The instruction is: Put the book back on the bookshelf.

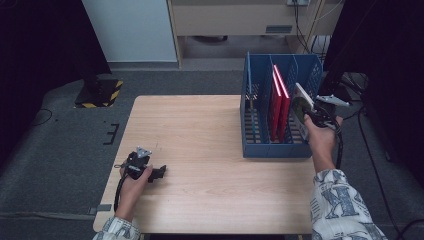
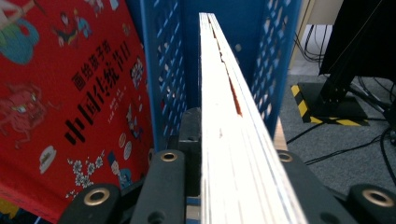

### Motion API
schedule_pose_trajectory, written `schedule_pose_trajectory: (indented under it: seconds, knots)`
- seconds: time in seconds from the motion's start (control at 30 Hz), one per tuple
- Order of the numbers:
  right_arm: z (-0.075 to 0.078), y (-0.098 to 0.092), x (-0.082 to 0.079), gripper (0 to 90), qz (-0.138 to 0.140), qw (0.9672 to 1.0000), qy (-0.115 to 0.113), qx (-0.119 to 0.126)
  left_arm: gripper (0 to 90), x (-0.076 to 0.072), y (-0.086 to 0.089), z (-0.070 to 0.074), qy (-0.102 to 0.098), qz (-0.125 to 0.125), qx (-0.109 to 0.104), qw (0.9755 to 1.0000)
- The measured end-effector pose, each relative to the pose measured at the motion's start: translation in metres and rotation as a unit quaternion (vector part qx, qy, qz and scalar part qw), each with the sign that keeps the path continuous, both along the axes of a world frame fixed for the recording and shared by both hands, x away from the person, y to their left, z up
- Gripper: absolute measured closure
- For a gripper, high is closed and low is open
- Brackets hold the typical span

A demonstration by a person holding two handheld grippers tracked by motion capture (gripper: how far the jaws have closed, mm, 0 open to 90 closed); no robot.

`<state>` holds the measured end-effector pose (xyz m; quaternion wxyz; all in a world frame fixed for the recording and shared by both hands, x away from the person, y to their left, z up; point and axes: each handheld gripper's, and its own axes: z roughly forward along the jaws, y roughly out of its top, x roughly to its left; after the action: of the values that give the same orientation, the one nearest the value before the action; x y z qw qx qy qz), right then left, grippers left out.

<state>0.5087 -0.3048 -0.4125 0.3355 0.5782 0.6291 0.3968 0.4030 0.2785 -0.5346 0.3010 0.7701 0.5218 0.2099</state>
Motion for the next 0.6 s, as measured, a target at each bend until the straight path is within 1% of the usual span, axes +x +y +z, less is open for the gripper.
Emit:
schedule_pose_trajectory:
  seconds: [0.17, 0.43, 0.47, 0.6]
  knots:
    - [-0.009, 0.006, 0.004, 75.8, 0.003, 0.9999, 0.010, -0.009, 1.2, 0.000, 0.000, 0.000, 0.000, 0.000, 0.000, 1.0000]
    - [-0.016, 0.009, 0.009, 75.8, 0.000, 0.9997, 0.019, -0.017, 1.2, 0.000, 0.000, 0.000, 0.000, 0.000, 0.000, 1.0000]
    - [-0.018, 0.009, 0.010, 75.8, 0.000, 0.9996, 0.024, -0.018, 1.2, 0.000, 0.000, 0.000, 0.000, 0.000, 0.000, 1.0000]
    - [-0.019, 0.011, 0.012, 75.7, 0.001, 0.9995, 0.027, -0.018, 1.2, 0.000, 0.000, 0.000, 0.000, -0.001, 0.000, 1.0000]
